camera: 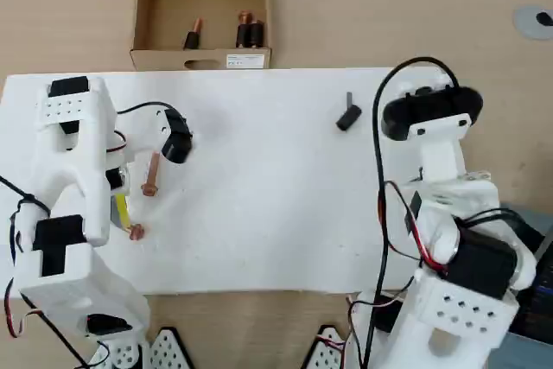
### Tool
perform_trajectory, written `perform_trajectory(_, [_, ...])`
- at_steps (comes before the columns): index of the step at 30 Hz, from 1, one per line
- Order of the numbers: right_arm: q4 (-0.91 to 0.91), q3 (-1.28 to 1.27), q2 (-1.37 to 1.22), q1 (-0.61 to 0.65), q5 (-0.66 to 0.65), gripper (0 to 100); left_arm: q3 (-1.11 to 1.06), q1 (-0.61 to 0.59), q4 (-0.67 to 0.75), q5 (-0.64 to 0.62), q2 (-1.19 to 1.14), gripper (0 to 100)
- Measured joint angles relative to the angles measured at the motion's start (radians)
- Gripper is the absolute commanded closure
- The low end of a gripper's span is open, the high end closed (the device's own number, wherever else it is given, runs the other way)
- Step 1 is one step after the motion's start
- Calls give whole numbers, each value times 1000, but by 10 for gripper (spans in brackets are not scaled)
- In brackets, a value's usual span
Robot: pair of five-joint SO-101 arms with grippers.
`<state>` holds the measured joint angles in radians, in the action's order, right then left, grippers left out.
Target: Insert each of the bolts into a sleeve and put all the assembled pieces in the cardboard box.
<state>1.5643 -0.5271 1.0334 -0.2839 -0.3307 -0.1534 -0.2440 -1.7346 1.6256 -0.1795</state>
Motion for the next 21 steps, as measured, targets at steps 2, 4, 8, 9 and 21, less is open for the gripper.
perform_trajectory(2, [0,12,0,0,0,986,-2,-2,0,0,0,868])
perform_trajectory(4, [0,25,0,0,0,986,-21,-9,0,0,0,868])
perform_trajectory(8, [0,29,0,0,0,986,-75,-46,0,0,0,868])
perform_trajectory(9, [0,29,0,0,0,986,-75,-54,0,0,0,868])
perform_trajectory(21, [0,29,0,0,0,986,-75,-91,0,0,-5,872])
